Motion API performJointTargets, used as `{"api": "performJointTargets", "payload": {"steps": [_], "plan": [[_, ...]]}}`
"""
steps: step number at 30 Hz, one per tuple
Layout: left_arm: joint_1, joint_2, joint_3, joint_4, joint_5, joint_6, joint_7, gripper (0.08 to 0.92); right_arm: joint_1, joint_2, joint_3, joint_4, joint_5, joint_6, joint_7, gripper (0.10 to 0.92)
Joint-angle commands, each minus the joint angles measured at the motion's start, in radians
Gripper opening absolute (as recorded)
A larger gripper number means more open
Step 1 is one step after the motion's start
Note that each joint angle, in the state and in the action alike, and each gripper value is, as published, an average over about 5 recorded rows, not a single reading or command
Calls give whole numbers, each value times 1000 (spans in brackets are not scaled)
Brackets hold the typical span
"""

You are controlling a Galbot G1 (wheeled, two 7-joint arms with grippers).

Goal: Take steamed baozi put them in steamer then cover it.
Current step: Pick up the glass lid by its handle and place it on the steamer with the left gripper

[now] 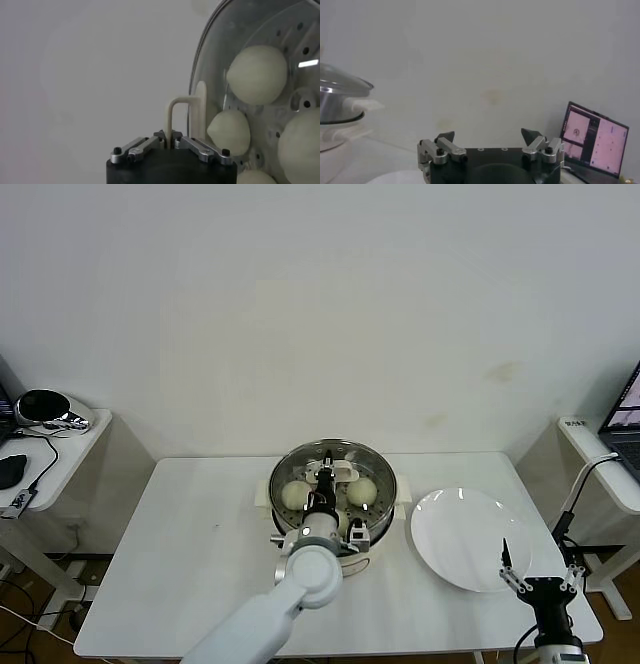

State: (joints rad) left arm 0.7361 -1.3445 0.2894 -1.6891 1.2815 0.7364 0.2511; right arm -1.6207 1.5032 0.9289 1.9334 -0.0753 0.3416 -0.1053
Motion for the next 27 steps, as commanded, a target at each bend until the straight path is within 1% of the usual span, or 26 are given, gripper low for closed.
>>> {"api": "performJointTargets", "payload": {"steps": [1, 6, 10, 14, 18, 21, 23, 24, 26, 27], "plan": [[10, 4, -1, -29, -28, 15, -38, 179, 1, 0, -3, 0, 0, 0, 0, 823], [33, 26, 0, -114, -48, 19, -57, 324, 0, 2, -8, 1, -5, -1, -1, 823], [86, 80, -2, -215, -88, 17, -74, 436, -1, 4, -10, 3, -10, -2, -2, 823], [194, 149, -19, -350, -173, 2, -108, 549, -3, 4, -12, 3, -12, -2, -2, 823], [336, 225, -78, -534, -317, -16, -148, 670, -8, -4, -17, 2, -11, -3, -3, 823], [472, 282, -179, -665, -464, -43, -187, 753, -13, -21, -26, -7, -8, -3, -4, 823], [603, 304, -295, -731, -595, -91, -238, 791, -14, -31, -36, -14, -7, -6, -5, 823], [674, 307, -364, -748, -679, -133, -272, 807, -14, -34, -42, -16, -5, -8, -6, 823], [834, 299, -536, -754, -894, -307, -358, 818, -15, -42, -57, -18, 1, -15, -8, 823], [907, 284, -627, -740, -987, -409, -395, 821, -18, -47, -64, -19, 7, -17, -8, 823]]}}
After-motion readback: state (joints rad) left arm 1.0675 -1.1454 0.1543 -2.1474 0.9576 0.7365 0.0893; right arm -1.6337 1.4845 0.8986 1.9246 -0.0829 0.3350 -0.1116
